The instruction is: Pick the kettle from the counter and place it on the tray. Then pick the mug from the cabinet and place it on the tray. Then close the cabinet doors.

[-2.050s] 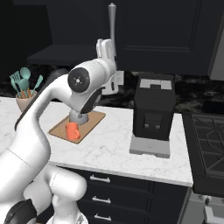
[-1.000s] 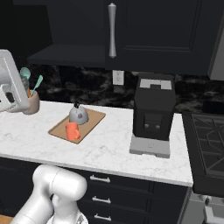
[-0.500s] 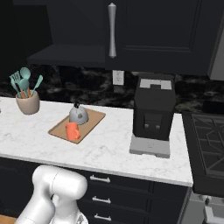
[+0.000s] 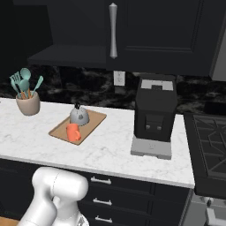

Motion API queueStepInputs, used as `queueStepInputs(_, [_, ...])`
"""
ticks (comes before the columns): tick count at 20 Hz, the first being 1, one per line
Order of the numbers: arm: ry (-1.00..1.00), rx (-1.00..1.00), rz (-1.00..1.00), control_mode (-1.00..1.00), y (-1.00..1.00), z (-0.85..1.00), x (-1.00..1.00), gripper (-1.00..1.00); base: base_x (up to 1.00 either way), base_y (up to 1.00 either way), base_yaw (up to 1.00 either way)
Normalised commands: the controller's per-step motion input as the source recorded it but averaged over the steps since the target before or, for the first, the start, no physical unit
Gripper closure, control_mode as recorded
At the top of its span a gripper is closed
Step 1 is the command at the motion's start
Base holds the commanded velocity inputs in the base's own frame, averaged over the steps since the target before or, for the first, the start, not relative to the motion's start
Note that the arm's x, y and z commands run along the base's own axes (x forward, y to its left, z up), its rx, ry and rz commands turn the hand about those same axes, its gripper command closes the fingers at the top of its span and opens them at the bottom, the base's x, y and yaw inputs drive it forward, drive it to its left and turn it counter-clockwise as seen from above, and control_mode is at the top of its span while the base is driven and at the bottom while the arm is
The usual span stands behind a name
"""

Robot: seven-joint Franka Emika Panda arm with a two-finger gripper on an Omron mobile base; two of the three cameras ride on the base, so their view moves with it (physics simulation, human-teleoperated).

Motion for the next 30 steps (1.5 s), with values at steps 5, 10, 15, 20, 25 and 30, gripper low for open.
queueStepInputs(5, [-0.09,0.0,0.0,-1.0,0.46,-0.08,-0.42,1.0,0.0,0.0,0.0])
queueStepInputs(10, [-0.08,0.0,0.0,-1.0,0.45,-0.05,-0.42,1.0,0.0,0.0,0.0])
queueStepInputs(15, [-0.05,0.0,-0.02,-1.0,0.42,-0.02,-0.4,1.0,0.0,0.0,0.0])
queueStepInputs(20, [-0.02,0.0,-0.06,-1.0,0.39,0.0,-0.36,1.0,0.0,0.0,0.0])
queueStepInputs(25, [-0.08,0.0,-0.09,-1.0,0.63,0.0,-0.16,1.0,0.0,0.0,0.0])
queueStepInputs(30, [0.0,0.0,-0.23,-1.0,0.61,-0.01,0.67,1.0,0.0,0.0,0.0])
